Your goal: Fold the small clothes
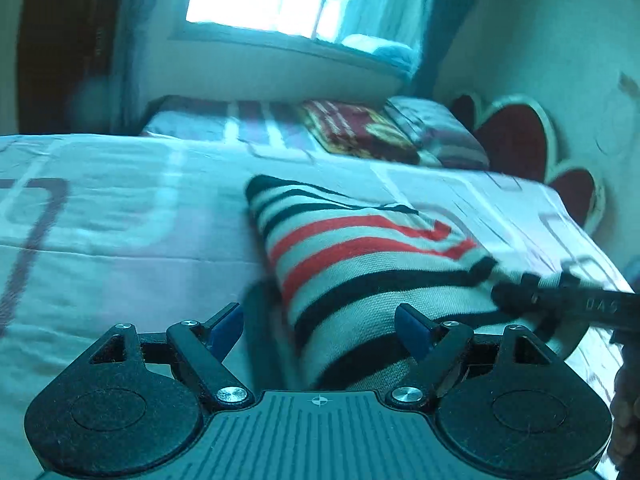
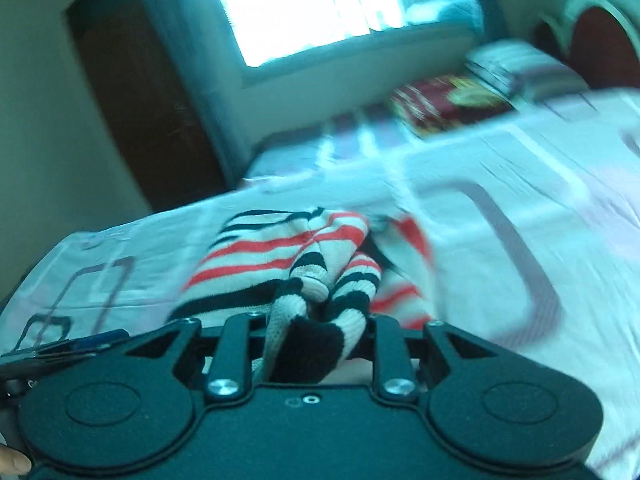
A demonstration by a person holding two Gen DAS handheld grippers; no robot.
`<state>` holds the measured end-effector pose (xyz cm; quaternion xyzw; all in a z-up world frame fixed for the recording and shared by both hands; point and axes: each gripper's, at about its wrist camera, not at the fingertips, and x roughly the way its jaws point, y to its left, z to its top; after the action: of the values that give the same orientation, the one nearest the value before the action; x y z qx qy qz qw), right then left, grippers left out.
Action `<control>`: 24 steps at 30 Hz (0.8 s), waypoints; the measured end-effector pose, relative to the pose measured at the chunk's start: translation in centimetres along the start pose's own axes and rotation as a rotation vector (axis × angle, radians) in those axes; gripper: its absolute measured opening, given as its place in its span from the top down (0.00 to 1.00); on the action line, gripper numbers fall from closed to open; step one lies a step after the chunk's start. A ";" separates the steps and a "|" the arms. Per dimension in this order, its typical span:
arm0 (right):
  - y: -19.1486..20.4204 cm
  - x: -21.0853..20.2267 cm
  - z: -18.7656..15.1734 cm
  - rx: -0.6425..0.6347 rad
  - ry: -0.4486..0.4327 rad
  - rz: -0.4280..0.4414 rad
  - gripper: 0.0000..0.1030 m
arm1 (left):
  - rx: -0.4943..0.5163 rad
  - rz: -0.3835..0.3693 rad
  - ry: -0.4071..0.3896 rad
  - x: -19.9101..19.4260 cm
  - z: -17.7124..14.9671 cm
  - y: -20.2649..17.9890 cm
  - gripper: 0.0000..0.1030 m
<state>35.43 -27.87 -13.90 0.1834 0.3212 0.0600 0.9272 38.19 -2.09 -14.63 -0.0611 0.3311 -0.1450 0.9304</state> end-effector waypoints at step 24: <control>-6.0 -2.6 -6.0 0.199 0.084 -0.113 0.65 | 0.106 -0.025 0.110 2.1 -2.2 -2.8 0.06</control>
<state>29.61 -32.23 -19.03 0.2534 0.3741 -0.0166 0.8919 37.65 -5.47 -16.97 -0.0079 0.3728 -0.1769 0.9109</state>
